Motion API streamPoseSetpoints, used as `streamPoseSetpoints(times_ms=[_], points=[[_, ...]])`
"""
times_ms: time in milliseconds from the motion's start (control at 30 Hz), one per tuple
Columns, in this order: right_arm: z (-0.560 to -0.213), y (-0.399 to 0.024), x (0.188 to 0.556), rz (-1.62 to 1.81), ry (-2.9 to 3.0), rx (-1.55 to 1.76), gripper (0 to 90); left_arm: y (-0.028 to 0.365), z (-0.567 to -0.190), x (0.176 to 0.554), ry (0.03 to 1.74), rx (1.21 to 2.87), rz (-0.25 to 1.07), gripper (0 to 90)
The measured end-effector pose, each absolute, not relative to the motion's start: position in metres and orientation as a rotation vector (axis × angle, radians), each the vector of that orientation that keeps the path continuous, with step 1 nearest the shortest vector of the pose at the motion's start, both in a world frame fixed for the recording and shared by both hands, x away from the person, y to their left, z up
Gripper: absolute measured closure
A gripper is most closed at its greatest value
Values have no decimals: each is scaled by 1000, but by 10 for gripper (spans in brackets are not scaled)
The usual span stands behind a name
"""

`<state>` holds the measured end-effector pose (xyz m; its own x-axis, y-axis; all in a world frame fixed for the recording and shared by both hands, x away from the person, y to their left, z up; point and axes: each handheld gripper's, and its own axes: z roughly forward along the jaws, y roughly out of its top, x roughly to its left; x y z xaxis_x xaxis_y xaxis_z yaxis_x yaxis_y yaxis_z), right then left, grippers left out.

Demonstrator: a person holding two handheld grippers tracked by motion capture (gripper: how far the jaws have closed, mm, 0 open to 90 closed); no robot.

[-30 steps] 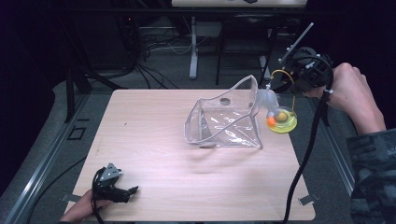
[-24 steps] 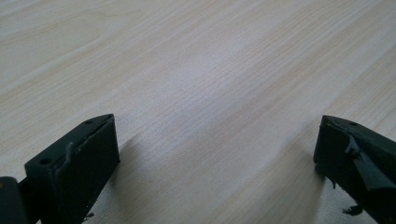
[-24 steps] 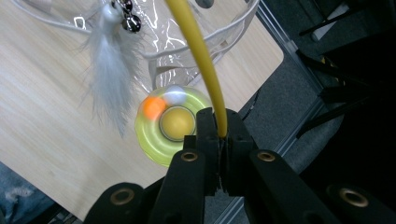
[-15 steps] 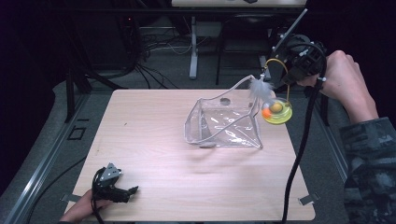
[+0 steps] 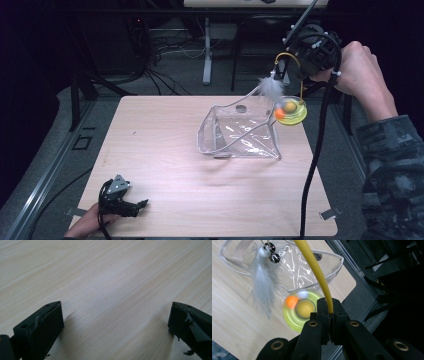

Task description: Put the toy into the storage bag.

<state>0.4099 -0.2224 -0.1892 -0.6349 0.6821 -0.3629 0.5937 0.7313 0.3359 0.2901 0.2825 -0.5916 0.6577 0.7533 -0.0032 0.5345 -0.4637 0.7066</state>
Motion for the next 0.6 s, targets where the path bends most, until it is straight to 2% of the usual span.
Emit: streamPoseSetpoints(times_ms=[600], points=[[-187, -198, 426, 292, 2471, 932, 879, 282, -592, 290, 993, 2175, 411, 0]])
